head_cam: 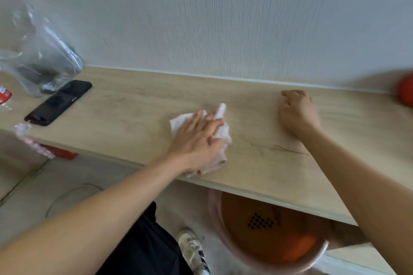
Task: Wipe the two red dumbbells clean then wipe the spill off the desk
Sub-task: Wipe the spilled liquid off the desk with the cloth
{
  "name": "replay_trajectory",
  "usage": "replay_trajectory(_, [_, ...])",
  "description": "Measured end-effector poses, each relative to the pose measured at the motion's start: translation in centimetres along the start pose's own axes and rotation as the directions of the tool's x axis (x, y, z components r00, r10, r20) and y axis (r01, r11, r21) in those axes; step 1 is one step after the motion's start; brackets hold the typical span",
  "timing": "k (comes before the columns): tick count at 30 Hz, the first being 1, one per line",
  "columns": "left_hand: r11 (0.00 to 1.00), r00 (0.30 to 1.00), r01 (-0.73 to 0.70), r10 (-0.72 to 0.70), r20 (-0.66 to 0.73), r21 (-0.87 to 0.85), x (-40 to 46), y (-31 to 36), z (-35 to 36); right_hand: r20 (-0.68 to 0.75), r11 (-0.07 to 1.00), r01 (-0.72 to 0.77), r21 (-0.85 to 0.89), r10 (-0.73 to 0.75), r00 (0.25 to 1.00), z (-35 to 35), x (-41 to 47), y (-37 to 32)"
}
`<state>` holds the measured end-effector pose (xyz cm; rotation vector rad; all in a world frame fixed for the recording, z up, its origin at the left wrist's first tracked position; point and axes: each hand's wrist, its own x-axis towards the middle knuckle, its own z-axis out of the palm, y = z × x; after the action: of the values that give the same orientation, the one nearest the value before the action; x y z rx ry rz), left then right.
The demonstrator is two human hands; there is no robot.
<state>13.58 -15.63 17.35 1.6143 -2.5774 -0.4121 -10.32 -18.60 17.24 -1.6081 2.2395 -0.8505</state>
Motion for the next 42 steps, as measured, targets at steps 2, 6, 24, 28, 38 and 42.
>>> replay_trajectory(2, [0.996,0.996,-0.089,0.089,0.01,-0.002,-0.7,4.0,1.0,0.001,0.984,-0.016,0.178,0.016,1.0,-1.2,-0.4,-0.2])
replay_trajectory(6, [0.976,0.975,-0.214,0.216,0.052,-0.047,-2.0,4.5,1.0,-0.023,0.966,-0.002,0.26,0.008,1.0,-4.3,-2.7,0.0])
replay_trajectory(24, [0.961,0.961,-0.274,0.275,0.016,-0.04,-1.8,11.8,3.4,-0.068,0.938,-0.094,0.333,0.123,0.99,-6.5,-9.3,5.5])
replay_trajectory(28, [0.907,0.91,-0.412,0.407,-0.071,-0.083,-2.6,12.5,3.7,-0.056,0.942,-0.096,0.32,0.12,0.991,-6.3,-9.7,5.3])
replay_trajectory(38, [0.838,0.89,-0.449,0.45,-0.073,-0.311,-6.5,12.4,3.8,-0.008,0.953,-0.044,0.301,0.049,0.999,-6.3,-11.8,4.9])
replay_trajectory(42, [0.842,0.892,-0.423,0.453,0.011,-0.335,-9.3,11.6,4.2,0.014,0.943,-0.003,0.332,-0.002,1.0,-6.3,-14.0,4.6])
